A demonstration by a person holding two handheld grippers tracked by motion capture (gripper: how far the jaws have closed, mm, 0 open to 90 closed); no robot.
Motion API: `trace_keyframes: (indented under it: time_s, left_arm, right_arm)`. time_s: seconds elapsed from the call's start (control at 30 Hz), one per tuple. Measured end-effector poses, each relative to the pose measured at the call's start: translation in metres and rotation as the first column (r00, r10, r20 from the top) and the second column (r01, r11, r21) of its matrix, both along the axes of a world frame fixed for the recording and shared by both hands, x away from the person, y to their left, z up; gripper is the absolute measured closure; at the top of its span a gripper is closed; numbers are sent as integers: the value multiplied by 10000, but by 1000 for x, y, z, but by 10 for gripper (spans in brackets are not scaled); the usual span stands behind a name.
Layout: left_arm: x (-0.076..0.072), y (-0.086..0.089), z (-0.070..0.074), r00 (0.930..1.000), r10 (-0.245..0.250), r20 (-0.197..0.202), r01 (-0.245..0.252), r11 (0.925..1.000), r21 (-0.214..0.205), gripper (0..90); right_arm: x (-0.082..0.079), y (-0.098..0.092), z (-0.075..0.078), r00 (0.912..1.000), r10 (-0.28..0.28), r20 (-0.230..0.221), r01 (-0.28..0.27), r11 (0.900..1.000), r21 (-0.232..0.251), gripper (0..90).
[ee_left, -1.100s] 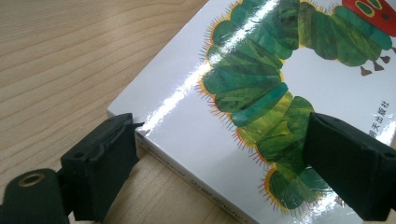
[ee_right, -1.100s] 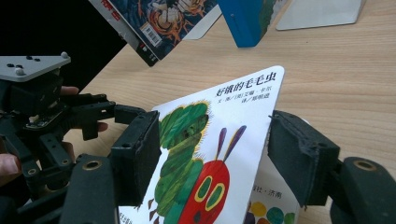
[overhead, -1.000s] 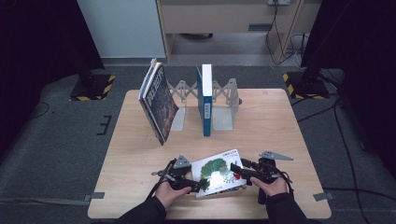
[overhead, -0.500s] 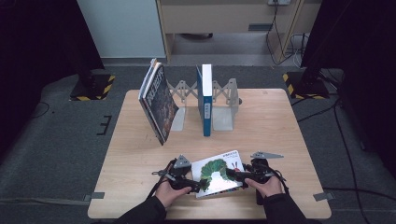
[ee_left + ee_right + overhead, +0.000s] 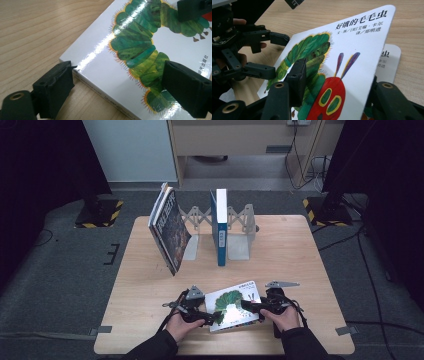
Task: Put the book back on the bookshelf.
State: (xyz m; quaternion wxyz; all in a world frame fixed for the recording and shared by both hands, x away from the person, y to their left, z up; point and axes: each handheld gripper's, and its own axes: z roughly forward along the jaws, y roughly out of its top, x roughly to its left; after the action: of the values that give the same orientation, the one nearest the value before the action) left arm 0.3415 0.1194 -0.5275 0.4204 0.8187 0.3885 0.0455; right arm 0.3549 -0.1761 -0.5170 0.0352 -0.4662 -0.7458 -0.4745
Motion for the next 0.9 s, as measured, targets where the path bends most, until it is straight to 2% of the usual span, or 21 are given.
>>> trace_keyframes:
  time_s: [0.43,0.5,0.9]
  left_arm:
    - [3,5,5,9997,260,-27,-260,9996,-95,134]
    - [4,6,5,9996,290,-20,-290,9995,-119,135]
    - [4,6,5,9996,253,-150,-255,9996,-138,136]
  right_arm:
    - [1,-4,7,9998,-32,186,24,9991,426,631]
    - [1,-5,9,9997,-70,220,57,9981,607,659]
    - [-1,-6,19,9975,-77,704,9,9955,950,757]
